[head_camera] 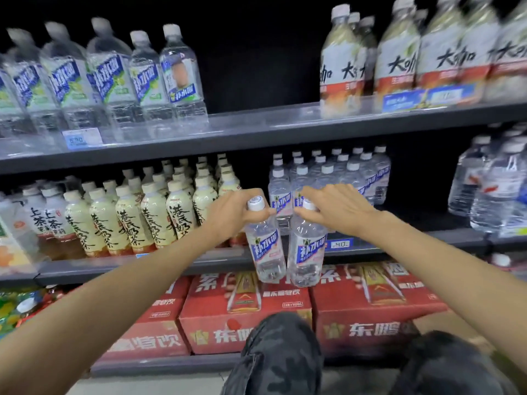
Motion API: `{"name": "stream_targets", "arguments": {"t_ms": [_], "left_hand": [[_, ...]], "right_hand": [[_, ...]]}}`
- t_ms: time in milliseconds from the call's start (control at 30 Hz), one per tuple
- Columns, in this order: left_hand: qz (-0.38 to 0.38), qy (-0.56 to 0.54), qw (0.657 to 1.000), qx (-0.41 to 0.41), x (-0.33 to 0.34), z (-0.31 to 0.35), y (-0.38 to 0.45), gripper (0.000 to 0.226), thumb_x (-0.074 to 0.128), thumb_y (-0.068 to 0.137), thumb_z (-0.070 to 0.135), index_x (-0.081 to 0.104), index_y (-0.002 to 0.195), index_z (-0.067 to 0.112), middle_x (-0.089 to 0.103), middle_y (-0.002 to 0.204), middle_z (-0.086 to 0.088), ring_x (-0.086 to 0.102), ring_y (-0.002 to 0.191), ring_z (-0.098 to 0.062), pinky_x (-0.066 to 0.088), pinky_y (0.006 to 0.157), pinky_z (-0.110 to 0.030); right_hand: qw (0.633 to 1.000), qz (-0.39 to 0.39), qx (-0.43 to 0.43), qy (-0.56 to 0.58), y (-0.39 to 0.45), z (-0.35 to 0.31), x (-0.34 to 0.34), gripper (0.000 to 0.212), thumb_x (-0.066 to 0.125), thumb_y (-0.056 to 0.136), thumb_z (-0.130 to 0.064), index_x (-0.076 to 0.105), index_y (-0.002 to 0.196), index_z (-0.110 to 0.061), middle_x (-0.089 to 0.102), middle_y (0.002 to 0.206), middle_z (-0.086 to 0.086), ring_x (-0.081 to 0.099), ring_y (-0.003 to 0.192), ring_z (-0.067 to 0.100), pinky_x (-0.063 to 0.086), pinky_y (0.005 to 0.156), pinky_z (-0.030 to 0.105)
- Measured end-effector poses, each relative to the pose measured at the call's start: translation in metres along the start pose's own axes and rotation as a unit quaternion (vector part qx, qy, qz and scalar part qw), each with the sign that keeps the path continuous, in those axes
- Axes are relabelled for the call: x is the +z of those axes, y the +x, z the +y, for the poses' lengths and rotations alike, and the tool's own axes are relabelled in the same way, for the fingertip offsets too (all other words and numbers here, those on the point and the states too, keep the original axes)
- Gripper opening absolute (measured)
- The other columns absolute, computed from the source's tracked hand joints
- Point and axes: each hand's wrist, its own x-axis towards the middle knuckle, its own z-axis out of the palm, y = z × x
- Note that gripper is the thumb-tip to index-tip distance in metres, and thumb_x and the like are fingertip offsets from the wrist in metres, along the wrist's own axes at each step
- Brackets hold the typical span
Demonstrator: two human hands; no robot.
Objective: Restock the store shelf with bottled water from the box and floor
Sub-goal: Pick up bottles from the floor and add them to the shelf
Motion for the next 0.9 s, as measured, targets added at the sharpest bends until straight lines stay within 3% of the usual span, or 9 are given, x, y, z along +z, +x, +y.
{"name": "stream_targets", "arguments": {"t_ms": [133, 333, 500, 667, 900], "left_hand": [[-0.007, -0.022, 0.999, 0.032, 0.012, 0.034, 0.032, 0.047, 0.062, 0.080, 0.061, 0.058, 0.074, 0.014, 0.063, 0.065, -0.005, 0.059, 0.063, -0.021, 0.040, 0.056, -0.032], [0.009, -0.038, 0.998, 0.041, 0.031, 0.089, 0.073, 0.042, 0.064, 0.081, 0.058, 0.053, 0.067, 0.019, 0.058, 0.059, 0.002, 0.053, 0.059, -0.015, 0.042, 0.058, -0.033], [0.025, -0.032, 0.996, 0.073, 0.048, 0.134, 0.101, 0.042, 0.063, 0.080, 0.060, 0.049, 0.065, 0.023, 0.063, 0.061, 0.001, 0.057, 0.060, -0.017, 0.044, 0.059, -0.033], [0.065, -0.008, 0.990, 0.124, 0.068, 0.169, 0.119, 0.043, 0.058, 0.080, 0.063, 0.056, 0.075, 0.020, 0.057, 0.054, -0.002, 0.053, 0.053, -0.020, 0.043, 0.055, -0.038], [0.087, 0.054, 0.984, 0.148, 0.101, 0.192, 0.150, 0.044, 0.054, 0.084, 0.064, 0.050, 0.083, 0.021, 0.053, 0.049, -0.007, 0.048, 0.047, -0.023, 0.043, 0.052, -0.039]], "right_hand": [[0.996, 0.006, 0.079, 0.051, -0.015, 0.036, -0.011, 0.042, 0.044, 0.094, -0.054, 0.045, 0.106, -0.014, 0.065, 0.078, 0.010, 0.061, 0.076, 0.038, 0.034, 0.056, 0.037], [0.989, 0.067, 0.133, 0.017, -0.041, 0.094, -0.028, 0.039, 0.042, 0.093, -0.057, 0.044, 0.100, -0.019, 0.068, 0.087, 0.006, 0.065, 0.079, 0.036, 0.029, 0.052, 0.032], [0.978, 0.096, 0.184, -0.024, -0.065, 0.126, -0.039, 0.042, 0.035, 0.093, -0.059, 0.042, 0.096, -0.018, 0.065, 0.077, 0.001, 0.060, 0.057, 0.031, 0.013, 0.042, 0.025], [0.968, 0.107, 0.228, 0.004, -0.084, 0.152, -0.047, 0.040, 0.035, 0.095, -0.053, 0.039, 0.098, -0.013, 0.058, 0.084, 0.002, 0.054, 0.056, 0.033, 0.030, 0.045, 0.031], [0.959, 0.083, 0.273, 0.005, -0.090, 0.187, -0.050, 0.037, 0.041, 0.099, -0.046, 0.042, 0.104, -0.010, 0.054, 0.090, 0.006, 0.047, 0.056, 0.028, 0.038, 0.048, 0.034]]}}
